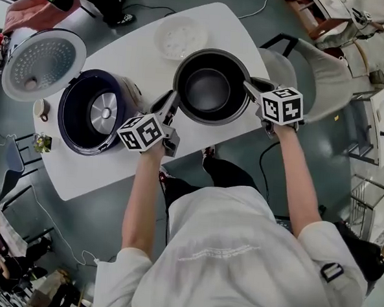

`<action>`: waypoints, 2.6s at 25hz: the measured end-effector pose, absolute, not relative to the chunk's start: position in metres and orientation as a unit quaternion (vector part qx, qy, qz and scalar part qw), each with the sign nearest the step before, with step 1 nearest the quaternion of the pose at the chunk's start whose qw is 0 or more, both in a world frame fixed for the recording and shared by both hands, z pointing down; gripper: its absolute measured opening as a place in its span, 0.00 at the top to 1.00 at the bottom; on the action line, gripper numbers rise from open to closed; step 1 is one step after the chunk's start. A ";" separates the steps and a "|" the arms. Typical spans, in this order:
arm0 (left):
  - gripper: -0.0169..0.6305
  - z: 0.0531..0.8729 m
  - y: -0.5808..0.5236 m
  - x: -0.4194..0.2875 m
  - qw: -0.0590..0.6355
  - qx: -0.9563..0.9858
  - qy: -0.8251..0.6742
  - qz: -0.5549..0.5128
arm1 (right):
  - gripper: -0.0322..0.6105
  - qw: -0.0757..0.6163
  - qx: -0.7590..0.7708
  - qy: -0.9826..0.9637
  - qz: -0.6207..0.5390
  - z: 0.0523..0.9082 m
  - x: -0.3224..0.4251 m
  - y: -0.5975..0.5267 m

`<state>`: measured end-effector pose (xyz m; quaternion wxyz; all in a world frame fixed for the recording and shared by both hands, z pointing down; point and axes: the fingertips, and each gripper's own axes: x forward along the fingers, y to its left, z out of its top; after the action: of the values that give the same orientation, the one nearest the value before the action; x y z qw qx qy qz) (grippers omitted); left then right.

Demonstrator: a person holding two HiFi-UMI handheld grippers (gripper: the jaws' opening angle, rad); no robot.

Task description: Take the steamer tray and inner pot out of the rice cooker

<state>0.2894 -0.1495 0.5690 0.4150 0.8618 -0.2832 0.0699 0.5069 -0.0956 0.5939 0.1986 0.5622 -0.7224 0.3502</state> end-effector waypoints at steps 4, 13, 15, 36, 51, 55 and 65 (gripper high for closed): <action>0.87 0.576 -0.154 0.287 0.418 0.859 -0.288 0.069 | 0.78 0.198 0.557 -0.722 0.360 0.603 0.505 -0.103; 0.87 0.592 -0.165 0.288 0.420 0.845 -0.316 0.097 | 0.78 0.187 0.559 -0.723 0.361 0.605 0.507 -0.125; 0.87 0.593 -0.166 0.289 0.420 0.844 -0.318 0.100 | 0.79 0.189 0.563 -0.721 0.358 0.604 0.509 -0.130; 0.72 0.580 -0.158 0.288 0.354 0.870 -0.319 0.128 | 0.66 0.178 0.625 -0.678 0.342 0.584 0.527 -0.136; 0.86 0.456 -0.153 0.227 0.155 0.936 -0.291 0.125 | 0.68 0.165 0.613 -0.755 0.166 0.439 0.409 -0.137; 0.89 0.419 -0.159 0.197 0.131 0.943 -0.286 0.106 | 0.76 0.150 0.590 -0.784 0.122 0.398 0.364 -0.142; 0.95 0.364 -0.184 0.084 0.055 0.919 -0.371 0.123 | 0.89 0.141 0.519 -0.840 0.067 0.351 0.270 -0.160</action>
<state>0.0844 -0.1843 0.3645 0.0547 0.9189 -0.3709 0.1229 0.2701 -0.1595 0.3508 0.1408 0.5190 -0.8404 0.0673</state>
